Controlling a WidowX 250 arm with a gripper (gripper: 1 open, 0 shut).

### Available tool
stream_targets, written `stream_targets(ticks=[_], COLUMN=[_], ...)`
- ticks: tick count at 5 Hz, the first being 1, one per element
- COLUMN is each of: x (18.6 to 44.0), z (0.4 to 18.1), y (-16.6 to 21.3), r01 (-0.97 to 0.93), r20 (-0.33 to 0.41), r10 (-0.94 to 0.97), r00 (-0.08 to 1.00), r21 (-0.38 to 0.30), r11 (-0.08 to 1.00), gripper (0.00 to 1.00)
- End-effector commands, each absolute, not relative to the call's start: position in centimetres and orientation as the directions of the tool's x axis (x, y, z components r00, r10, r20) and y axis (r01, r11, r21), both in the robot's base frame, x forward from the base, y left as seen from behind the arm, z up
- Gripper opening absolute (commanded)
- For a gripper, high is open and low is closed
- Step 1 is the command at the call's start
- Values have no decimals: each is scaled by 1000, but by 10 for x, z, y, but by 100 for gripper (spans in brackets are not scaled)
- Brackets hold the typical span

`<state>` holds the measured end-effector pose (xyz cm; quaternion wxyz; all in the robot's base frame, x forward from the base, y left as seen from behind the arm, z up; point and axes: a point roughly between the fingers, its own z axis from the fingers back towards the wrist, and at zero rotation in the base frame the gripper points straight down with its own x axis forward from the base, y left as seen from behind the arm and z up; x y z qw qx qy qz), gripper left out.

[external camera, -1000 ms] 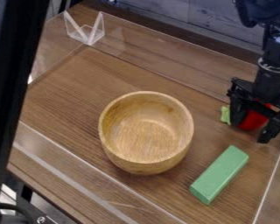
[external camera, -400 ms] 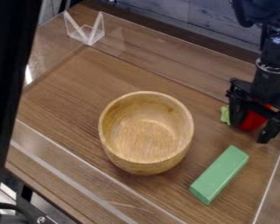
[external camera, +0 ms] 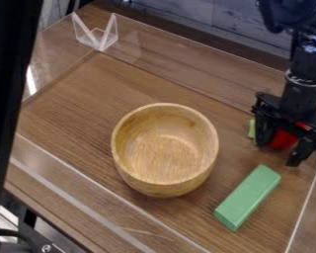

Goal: Move the red object to the right side of the table

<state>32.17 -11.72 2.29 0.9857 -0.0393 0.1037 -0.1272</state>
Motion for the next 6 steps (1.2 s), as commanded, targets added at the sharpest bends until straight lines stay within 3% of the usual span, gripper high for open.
stream_targets(ticks=[1, 2, 3, 5, 6], x=[325, 324, 325, 327, 327], z=[42, 54, 55, 74, 70], y=[-112, -109, -108, -102, -103], r01=[234, 229, 225, 216, 219], r20=[-153, -131, -123, -86, -92], r10=[-248, -242, -237, -225, -229], r00=[957, 961, 964, 971, 969], r21=[-104, -105, -101, -105, -106], r11=[967, 968, 969, 971, 970], gripper=[100, 100, 0, 0, 0])
